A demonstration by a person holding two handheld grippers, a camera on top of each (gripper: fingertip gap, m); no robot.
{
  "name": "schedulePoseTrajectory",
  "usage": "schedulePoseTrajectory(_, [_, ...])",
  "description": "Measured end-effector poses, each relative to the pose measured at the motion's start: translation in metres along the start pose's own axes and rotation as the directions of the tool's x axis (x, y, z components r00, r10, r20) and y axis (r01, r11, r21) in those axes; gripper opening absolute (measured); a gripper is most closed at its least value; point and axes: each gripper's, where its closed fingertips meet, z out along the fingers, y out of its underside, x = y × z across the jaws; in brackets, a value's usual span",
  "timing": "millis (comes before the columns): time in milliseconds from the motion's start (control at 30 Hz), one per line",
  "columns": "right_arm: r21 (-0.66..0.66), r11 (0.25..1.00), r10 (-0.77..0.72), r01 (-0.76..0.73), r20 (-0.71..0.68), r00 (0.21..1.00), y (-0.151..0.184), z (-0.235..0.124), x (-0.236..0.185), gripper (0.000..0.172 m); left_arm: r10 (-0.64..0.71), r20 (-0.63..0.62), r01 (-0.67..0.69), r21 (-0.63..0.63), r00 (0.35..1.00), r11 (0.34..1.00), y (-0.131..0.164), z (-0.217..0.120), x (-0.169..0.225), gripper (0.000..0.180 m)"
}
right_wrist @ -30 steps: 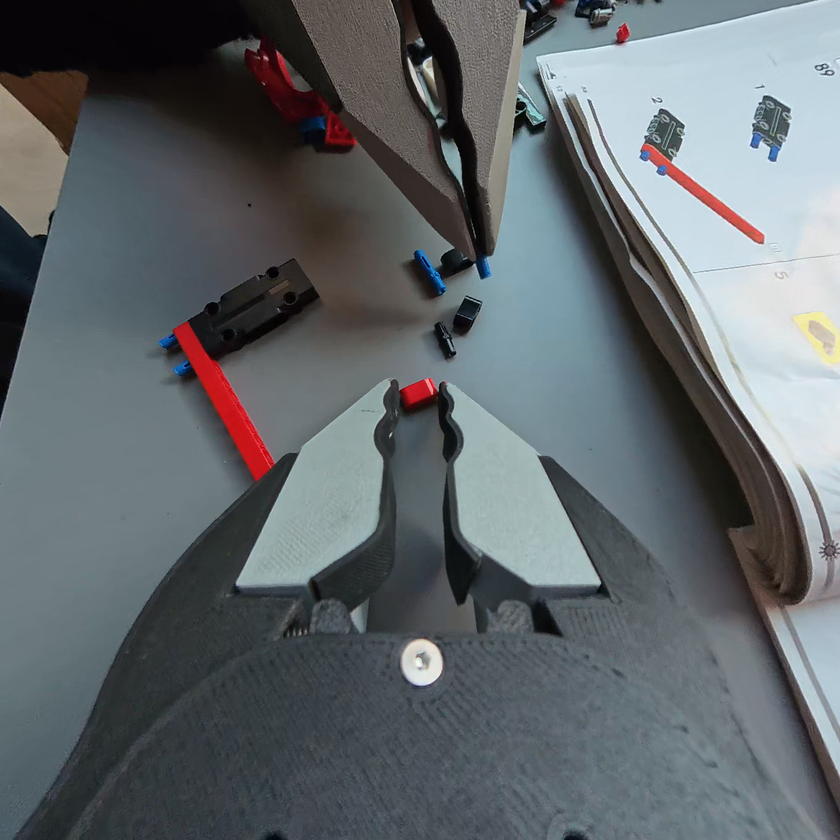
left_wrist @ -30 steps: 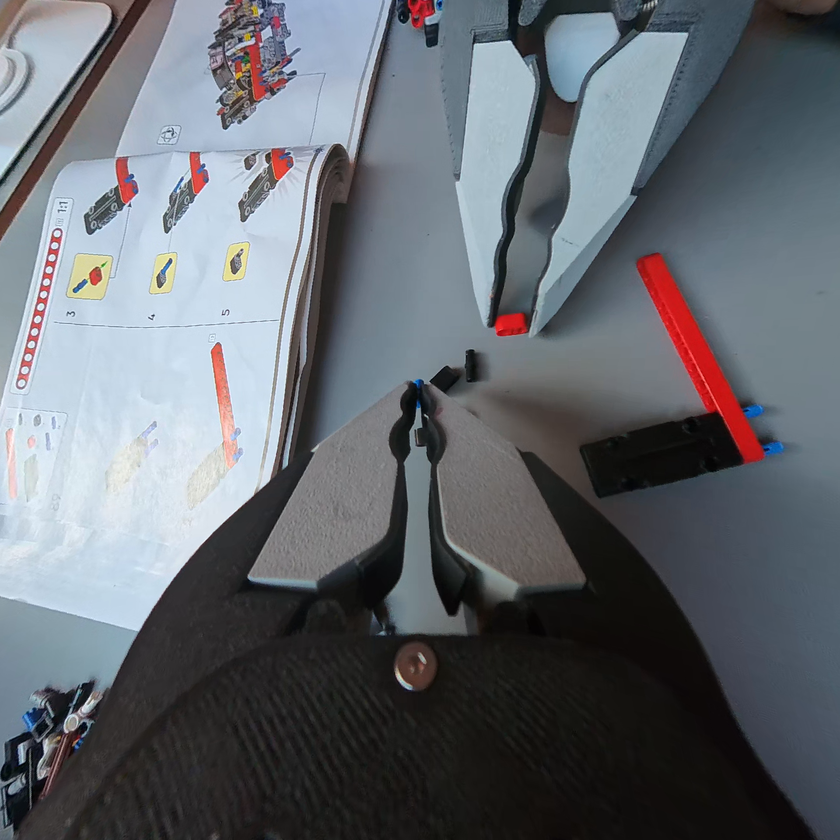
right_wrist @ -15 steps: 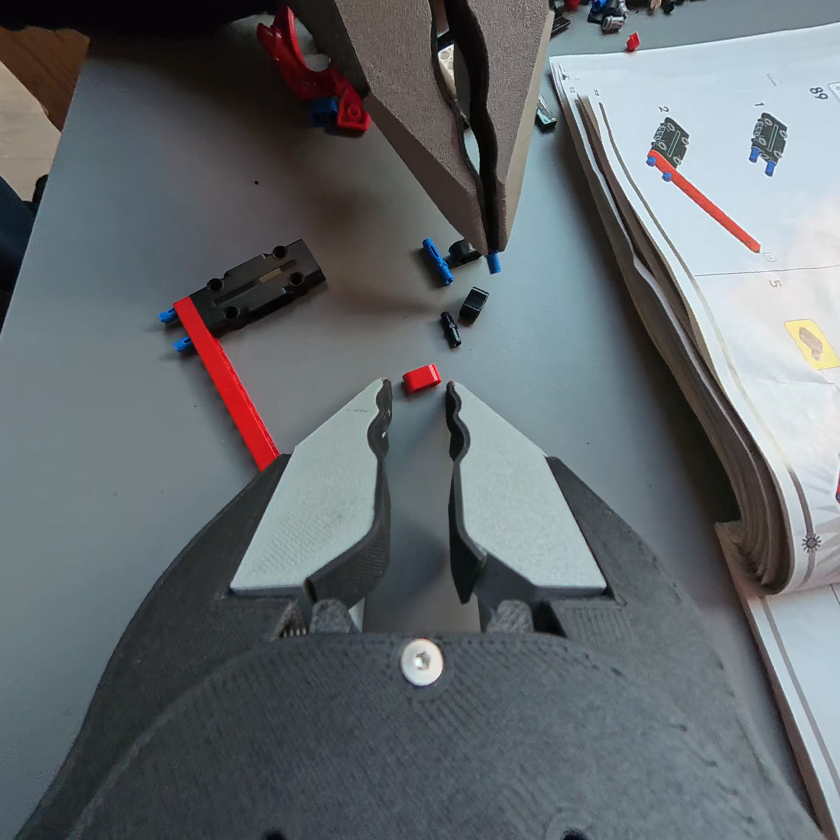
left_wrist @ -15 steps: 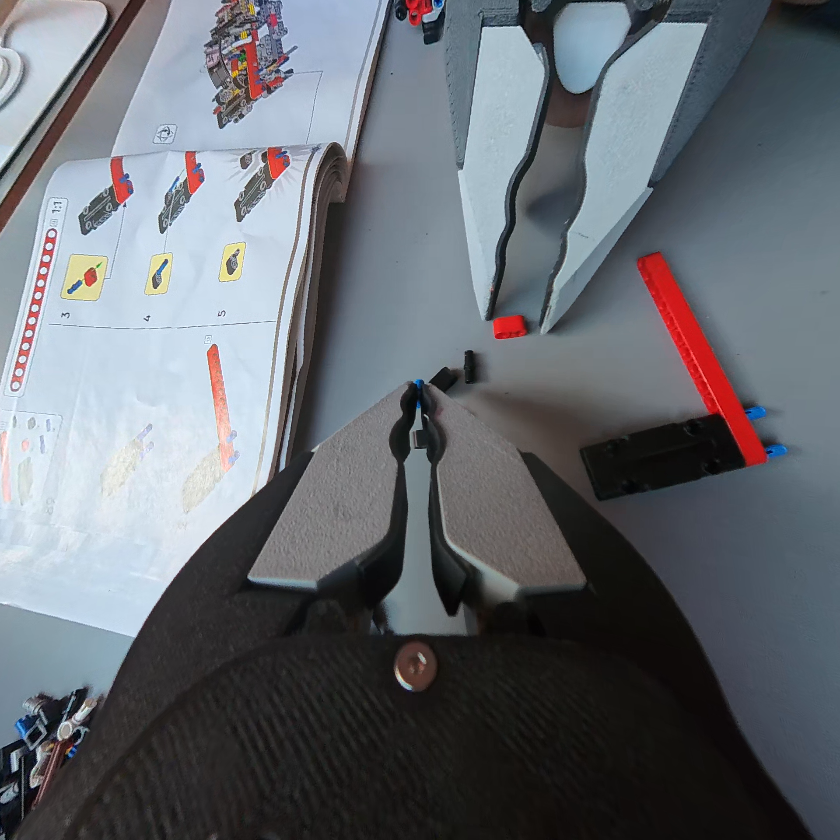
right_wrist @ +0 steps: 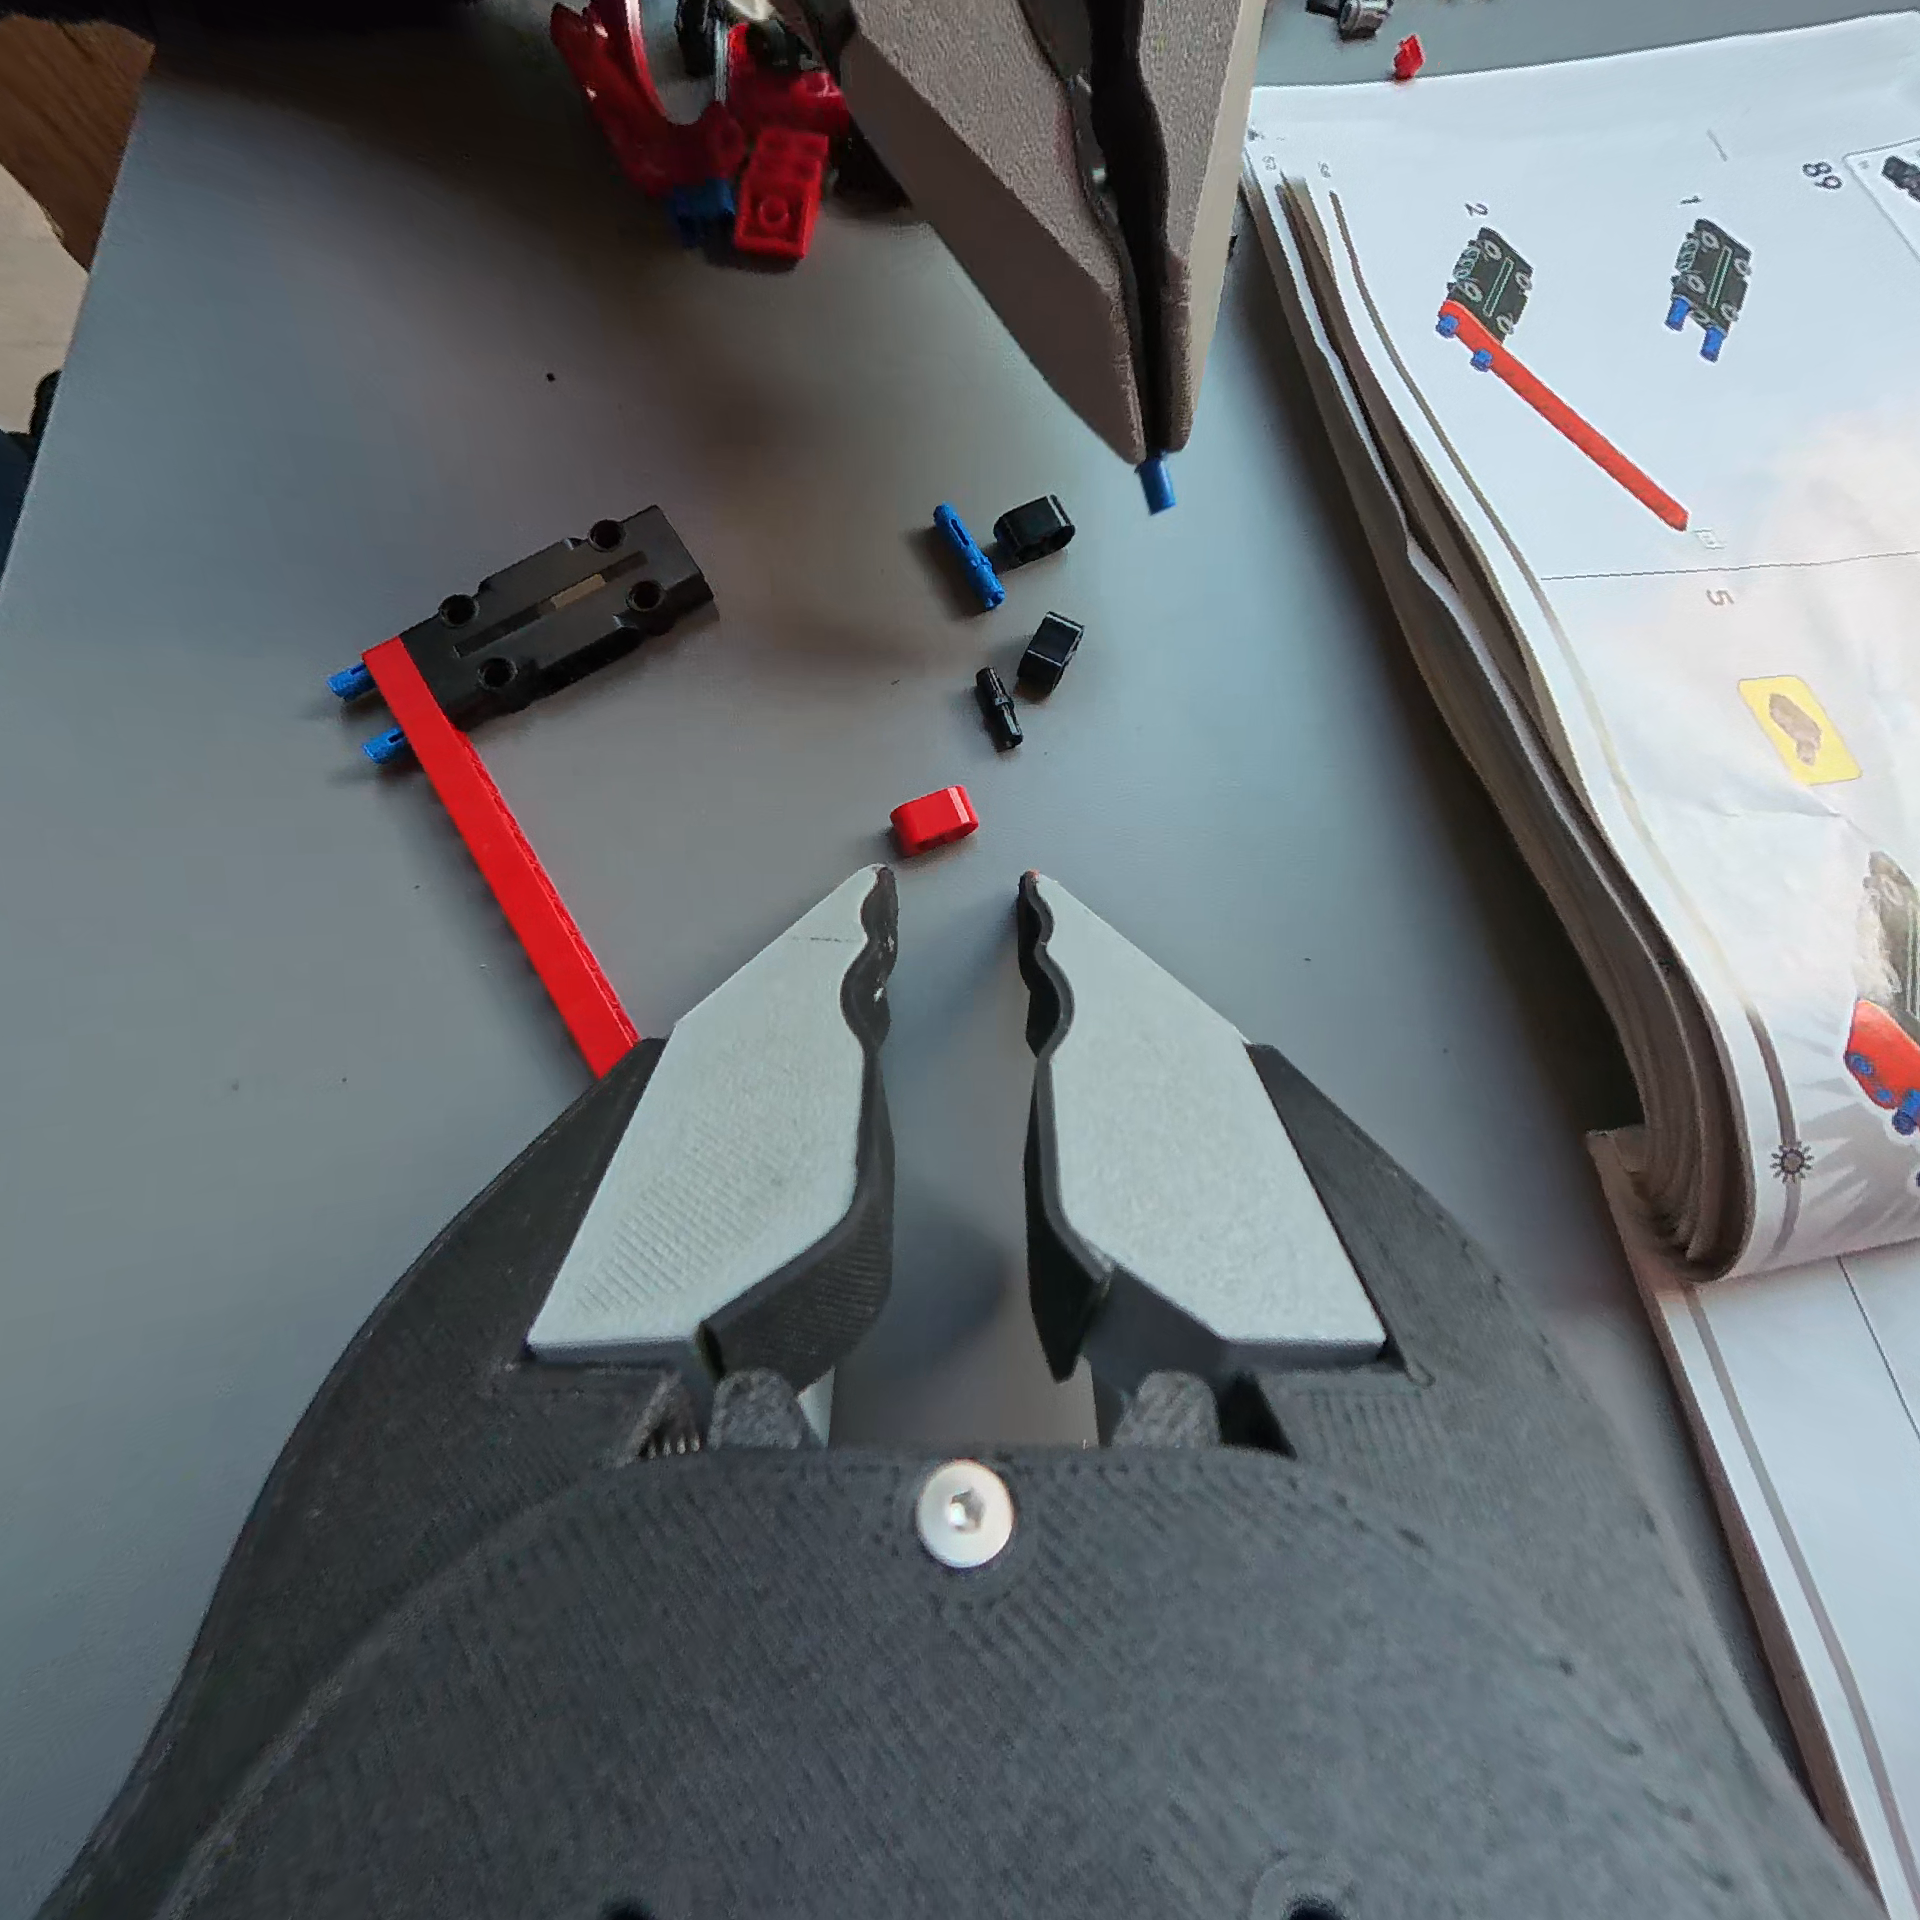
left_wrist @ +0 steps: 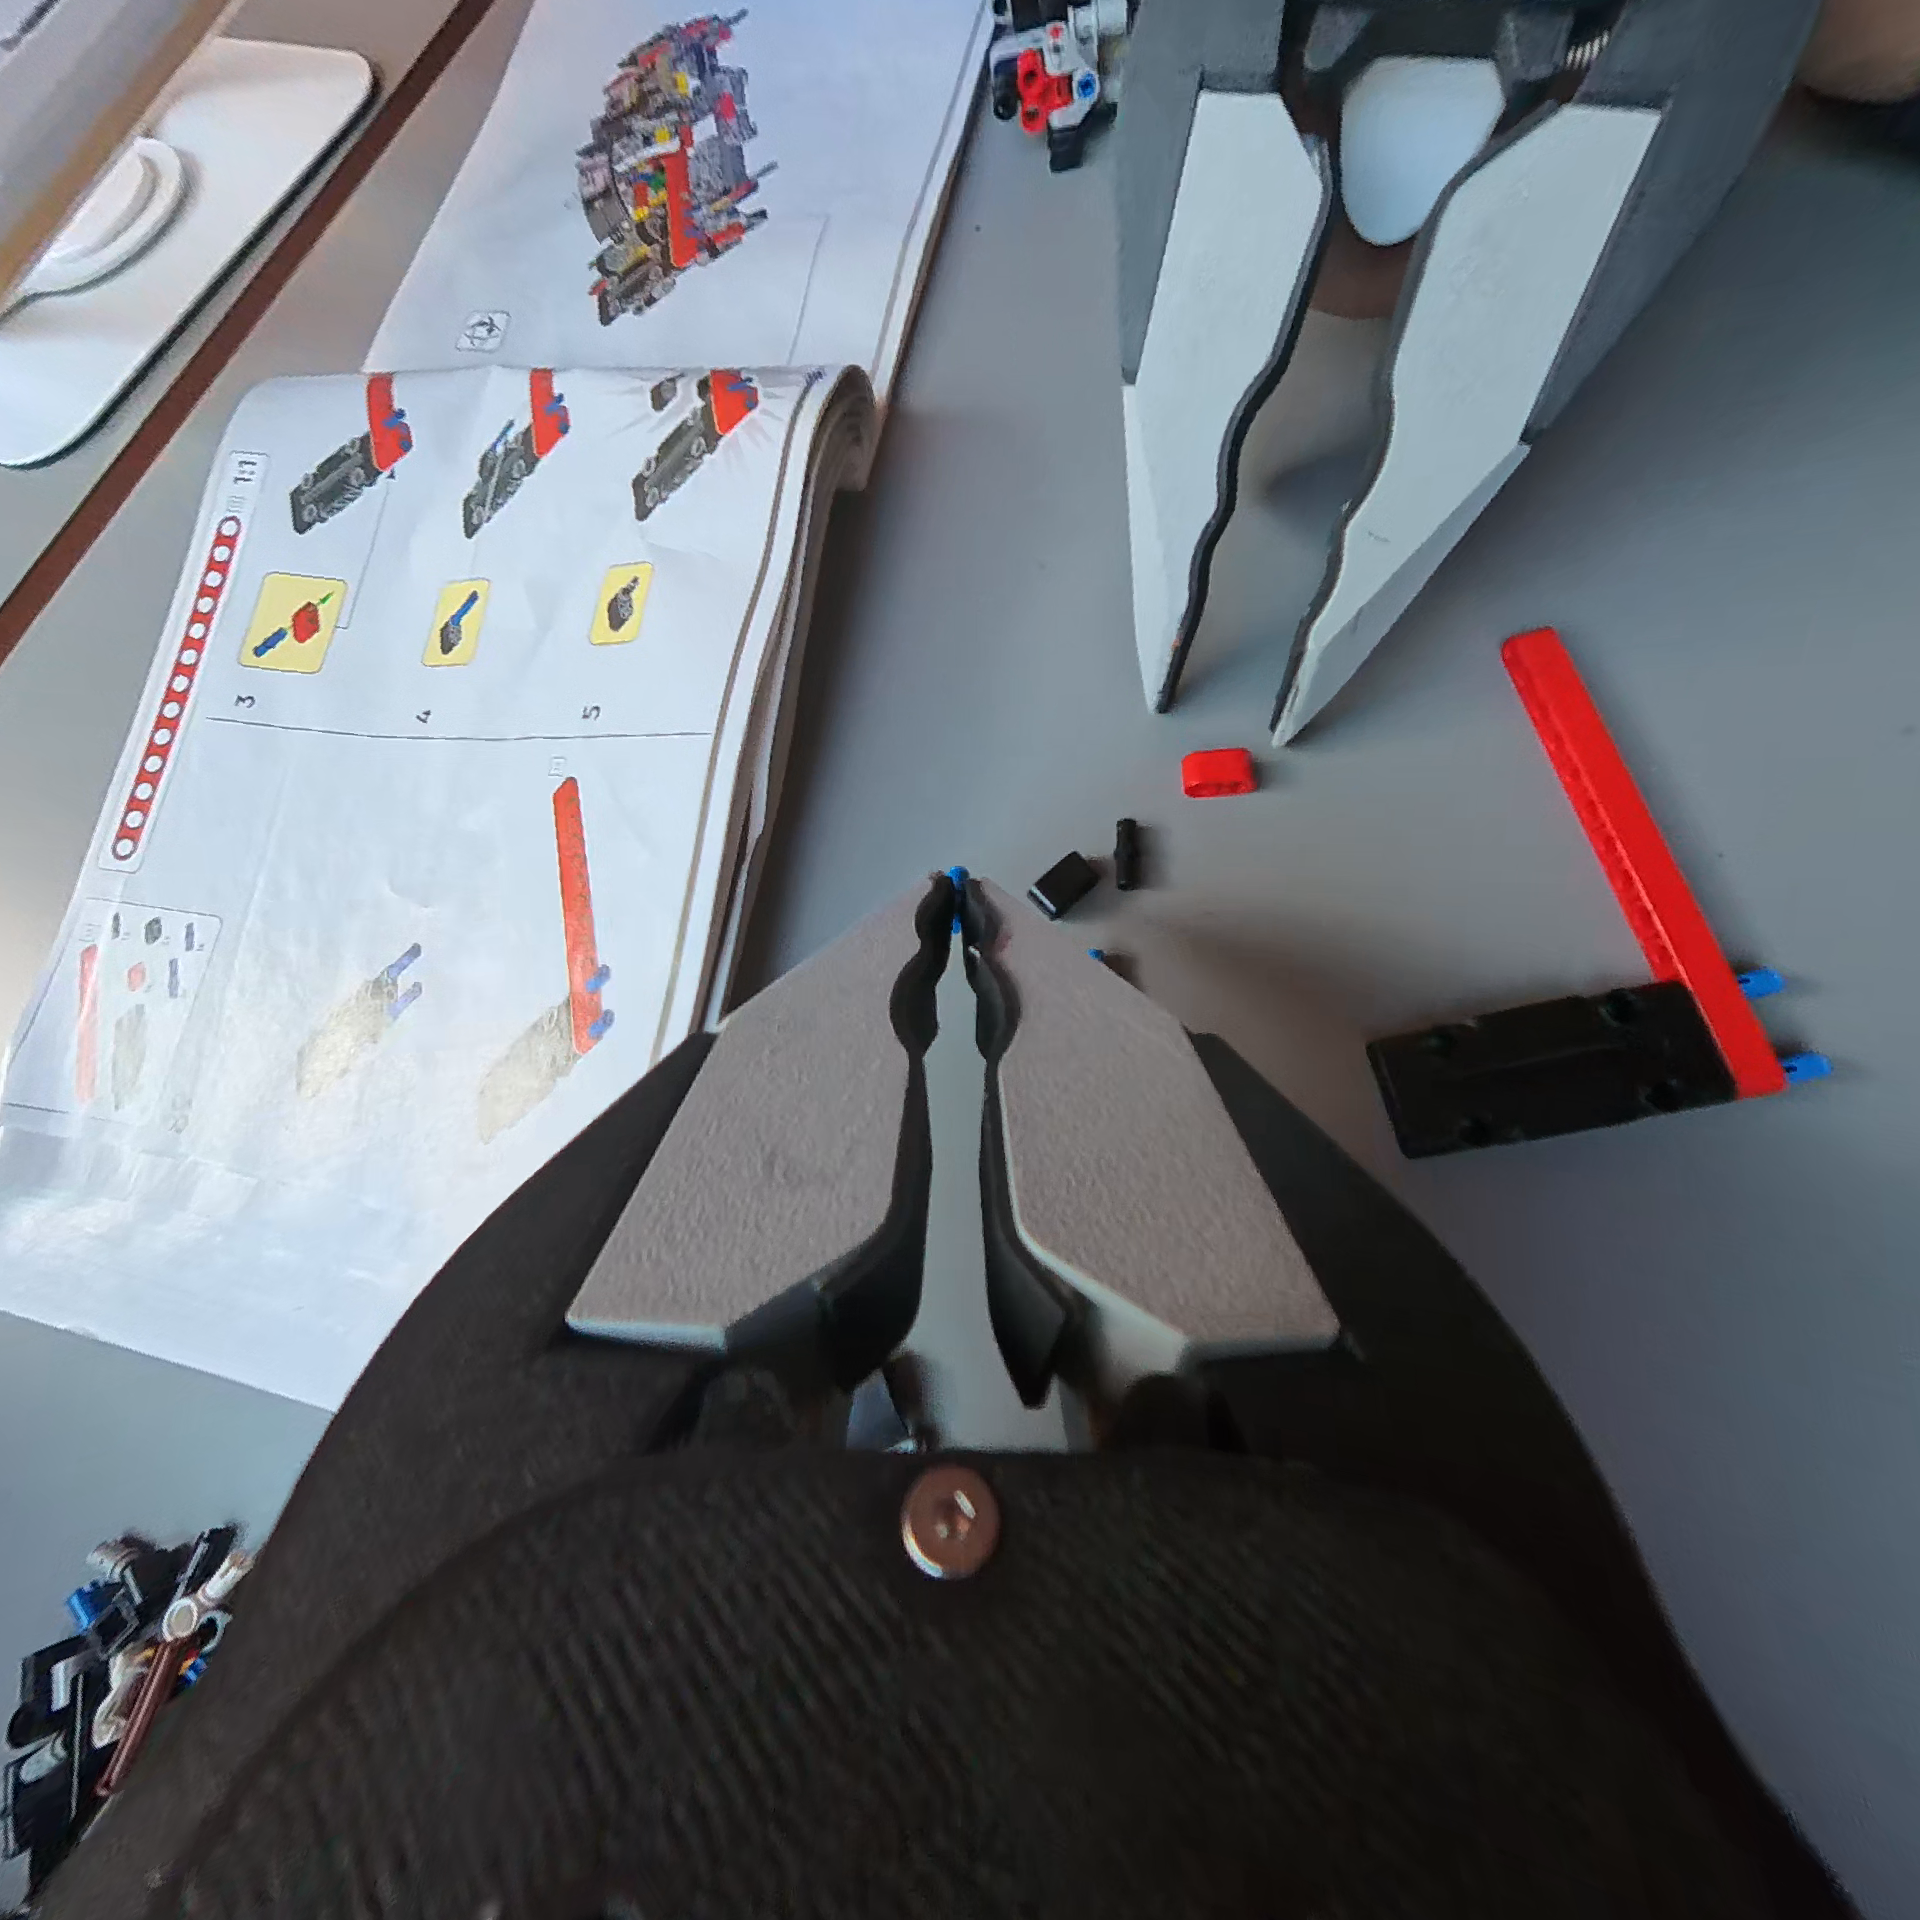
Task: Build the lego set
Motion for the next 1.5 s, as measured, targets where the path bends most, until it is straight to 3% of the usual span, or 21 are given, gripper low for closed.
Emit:
schedulePoseTrajectory(333, [0.02, 1.0, -0.007, 0.007, 0.014, 1.0, -0.004, -0.002, -0.003, 0.014, 0.009, 0.028, -0.01, 0.054, 1.0, 0.999, -0.01, -0.001, -0.002, 0.0])
schedulePoseTrajectory(433, [0.184, 0.983, 0.022, -0.02, -0.011, 1.0, -0.029, -0.018, 0.005, 0.007, 0.084, 0.025, -0.087, 0.151, 0.996, 0.985, -0.027, -0.008, 0.007, 0.0])
schedulePoseTrajectory(567, [0.347, 0.923, 0.149, -0.166, 0.076, 0.986, -0.053, -0.03, 0.01, 0.009, 0.208, 0.064, -0.218, 0.259, 0.976, 0.941, -0.05, -0.02, 0.022, 0.0])
schedulePoseTrajectory(1067, [0.473, 0.842, 0.179, -0.261, 0.21, 0.961, -0.079, -0.039, 0.001, 0.008, 0.29, 0.087, -0.302, 0.335, 0.953, 0.893, -0.062, -0.028, 0.037, 0.0])
schedulePoseTrajectory(1500, [0.507, 0.828, 0.149, -0.238, 0.21, 0.966, -0.084, -0.046, -0.002, 0.0, 0.279, 0.058, -0.28, 0.373, 0.959, 0.885, -0.066, -0.032, 0.041, 0.0])
